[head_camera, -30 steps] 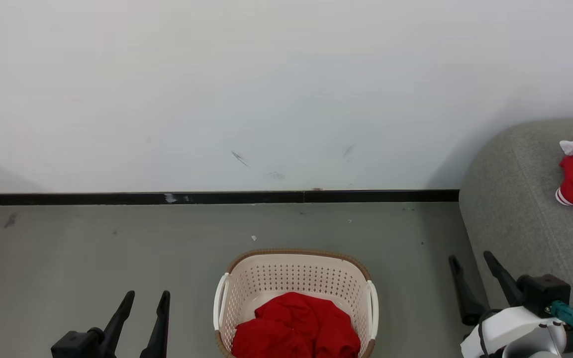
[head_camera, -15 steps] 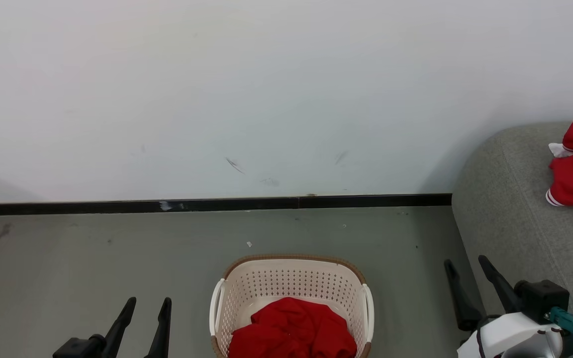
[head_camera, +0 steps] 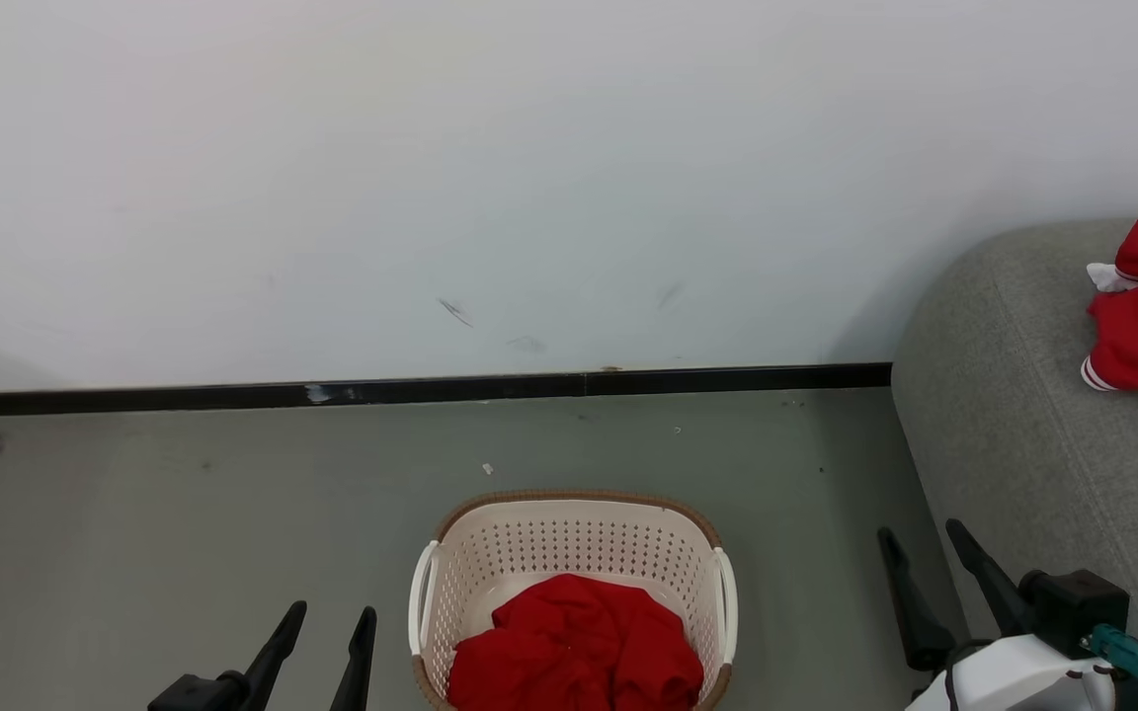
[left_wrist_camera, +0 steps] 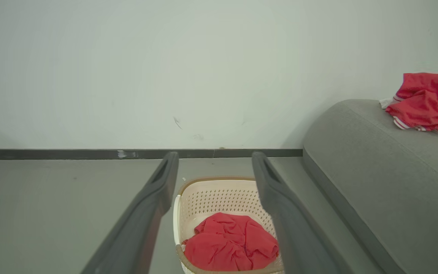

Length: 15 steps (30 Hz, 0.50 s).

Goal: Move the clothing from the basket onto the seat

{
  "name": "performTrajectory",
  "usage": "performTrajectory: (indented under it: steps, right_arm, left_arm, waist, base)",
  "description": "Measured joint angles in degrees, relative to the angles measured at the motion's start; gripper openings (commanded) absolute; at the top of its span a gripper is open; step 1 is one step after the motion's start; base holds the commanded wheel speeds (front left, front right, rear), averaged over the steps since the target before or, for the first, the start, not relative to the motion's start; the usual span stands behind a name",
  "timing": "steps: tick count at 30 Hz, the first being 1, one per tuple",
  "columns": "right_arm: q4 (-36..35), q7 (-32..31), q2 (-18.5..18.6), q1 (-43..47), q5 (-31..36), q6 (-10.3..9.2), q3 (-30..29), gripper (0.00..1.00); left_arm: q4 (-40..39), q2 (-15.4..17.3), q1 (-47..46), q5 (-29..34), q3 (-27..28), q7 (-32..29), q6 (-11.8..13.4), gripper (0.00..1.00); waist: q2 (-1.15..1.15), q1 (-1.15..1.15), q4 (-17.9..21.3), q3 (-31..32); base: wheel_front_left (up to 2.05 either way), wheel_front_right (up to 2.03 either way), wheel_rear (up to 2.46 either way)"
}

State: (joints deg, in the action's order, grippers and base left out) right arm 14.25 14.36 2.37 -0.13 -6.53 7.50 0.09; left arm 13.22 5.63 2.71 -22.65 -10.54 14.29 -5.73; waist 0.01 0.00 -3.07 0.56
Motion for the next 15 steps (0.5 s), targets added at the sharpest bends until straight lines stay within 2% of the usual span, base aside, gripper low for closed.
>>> performTrajectory:
  steps: [15]
  right_arm:
    - [-2.92, 0.00, -0.01, 0.21, 0.13, 0.00, -0.21, 1.00]
  left_arm:
    - [1.33, 0.02, -3.70, 0.63, -3.30, -1.05, -0.56, 1.00]
  waist:
    - [0.00, 0.00, 1.20, -4.19]
  base:
    - [0.00, 0.00, 0.00]
